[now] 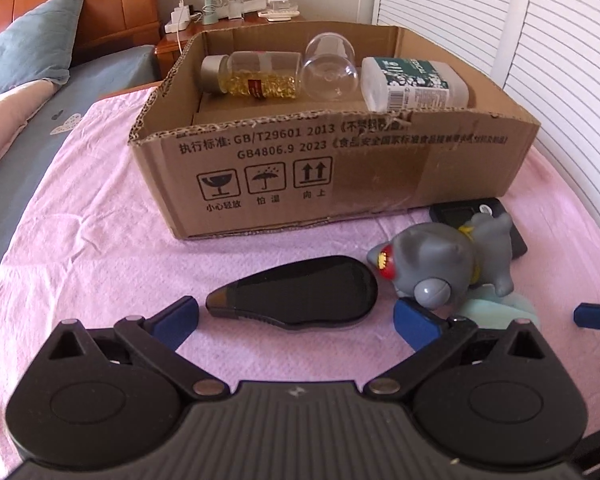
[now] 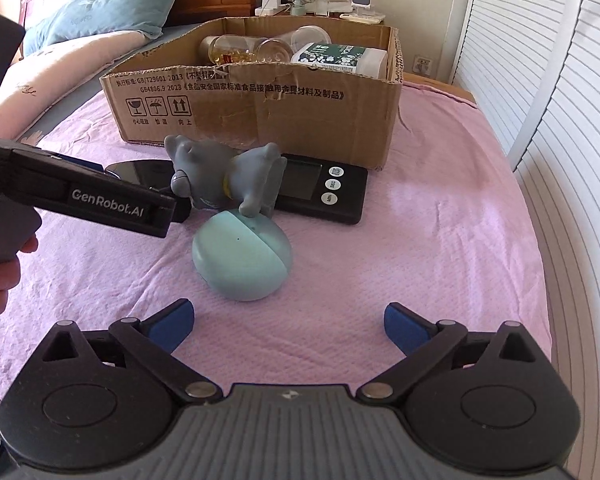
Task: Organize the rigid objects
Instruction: 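Grasp black oval case with left gripper while right holds the green ball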
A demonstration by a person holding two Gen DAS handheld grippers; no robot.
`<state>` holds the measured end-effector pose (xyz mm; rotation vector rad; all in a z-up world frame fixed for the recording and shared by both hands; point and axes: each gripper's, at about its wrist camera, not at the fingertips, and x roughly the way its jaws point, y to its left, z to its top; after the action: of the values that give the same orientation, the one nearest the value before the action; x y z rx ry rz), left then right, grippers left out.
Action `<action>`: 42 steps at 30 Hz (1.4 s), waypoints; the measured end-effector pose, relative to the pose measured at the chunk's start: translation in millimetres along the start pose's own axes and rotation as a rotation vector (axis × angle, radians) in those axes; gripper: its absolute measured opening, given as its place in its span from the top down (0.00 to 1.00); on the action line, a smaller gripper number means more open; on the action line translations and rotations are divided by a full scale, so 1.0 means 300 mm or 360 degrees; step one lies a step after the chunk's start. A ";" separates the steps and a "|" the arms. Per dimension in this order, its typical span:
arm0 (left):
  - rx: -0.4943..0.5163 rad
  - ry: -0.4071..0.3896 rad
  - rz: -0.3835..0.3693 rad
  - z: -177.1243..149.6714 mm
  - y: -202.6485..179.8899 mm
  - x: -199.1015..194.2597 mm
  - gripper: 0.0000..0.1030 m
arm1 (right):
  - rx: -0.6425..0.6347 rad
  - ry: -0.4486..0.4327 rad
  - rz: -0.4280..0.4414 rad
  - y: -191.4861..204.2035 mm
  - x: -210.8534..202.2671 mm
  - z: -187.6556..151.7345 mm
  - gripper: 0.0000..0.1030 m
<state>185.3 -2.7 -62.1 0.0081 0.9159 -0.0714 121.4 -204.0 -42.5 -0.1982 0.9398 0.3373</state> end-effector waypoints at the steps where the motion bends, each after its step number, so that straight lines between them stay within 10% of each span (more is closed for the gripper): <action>1: -0.0007 -0.0005 0.0006 0.003 0.002 0.003 0.00 | -0.0007 0.0001 -0.0006 0.003 0.001 -0.001 0.00; 42: -0.0072 -0.0191 0.0057 -0.033 0.088 -0.013 0.13 | -0.0196 0.0013 0.0107 0.048 0.043 0.055 0.01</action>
<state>176.8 24.2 -65.7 -0.0218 0.7971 -0.0177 135.8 -183.0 -43.8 -0.2814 0.9359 0.4571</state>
